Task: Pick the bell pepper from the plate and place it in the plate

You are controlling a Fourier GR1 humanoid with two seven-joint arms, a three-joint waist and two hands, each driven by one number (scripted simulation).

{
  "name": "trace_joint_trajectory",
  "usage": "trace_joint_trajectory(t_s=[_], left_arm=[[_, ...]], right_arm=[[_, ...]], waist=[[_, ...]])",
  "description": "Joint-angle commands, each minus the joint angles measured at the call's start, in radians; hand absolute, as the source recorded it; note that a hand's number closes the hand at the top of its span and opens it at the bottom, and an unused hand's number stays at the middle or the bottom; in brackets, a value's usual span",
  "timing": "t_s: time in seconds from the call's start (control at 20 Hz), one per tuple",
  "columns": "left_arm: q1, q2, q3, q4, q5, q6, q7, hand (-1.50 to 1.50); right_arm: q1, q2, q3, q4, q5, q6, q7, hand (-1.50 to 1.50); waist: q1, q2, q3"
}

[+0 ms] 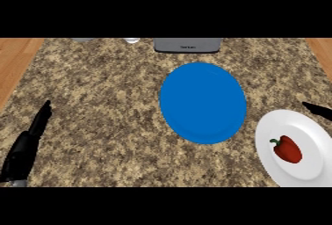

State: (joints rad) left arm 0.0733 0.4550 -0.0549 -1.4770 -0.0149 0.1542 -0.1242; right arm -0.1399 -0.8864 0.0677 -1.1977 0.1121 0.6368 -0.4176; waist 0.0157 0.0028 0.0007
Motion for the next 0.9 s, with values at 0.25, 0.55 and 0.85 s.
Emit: trace_joint_trajectory(t_s=[0.25,0.55,0.85], left_arm=[[-0.033,-0.038,0.039,0.061,-0.043,-0.023,-0.020,0.00],[-0.020,-0.072,0.030,0.023,-0.086,-0.007,0.013,0.00],[-0.007,-0.042,0.088,-0.025,-0.051,-0.091,0.041,0.00]], right_arm=[[-0.146,0.058,0.075,0.272,0.261,-0.010,-0.218,-1.50],[-0.114,0.142,0.137,0.240,0.313,-0.048,-0.191,-1.50],[-0.207,0.206,0.146,0.311,0.379,-0.039,-0.127,-1.50]], waist=[[-0.006,0.000,0.000],[-0.012,-0.002,0.000],[-0.009,-0.003,0.000]])
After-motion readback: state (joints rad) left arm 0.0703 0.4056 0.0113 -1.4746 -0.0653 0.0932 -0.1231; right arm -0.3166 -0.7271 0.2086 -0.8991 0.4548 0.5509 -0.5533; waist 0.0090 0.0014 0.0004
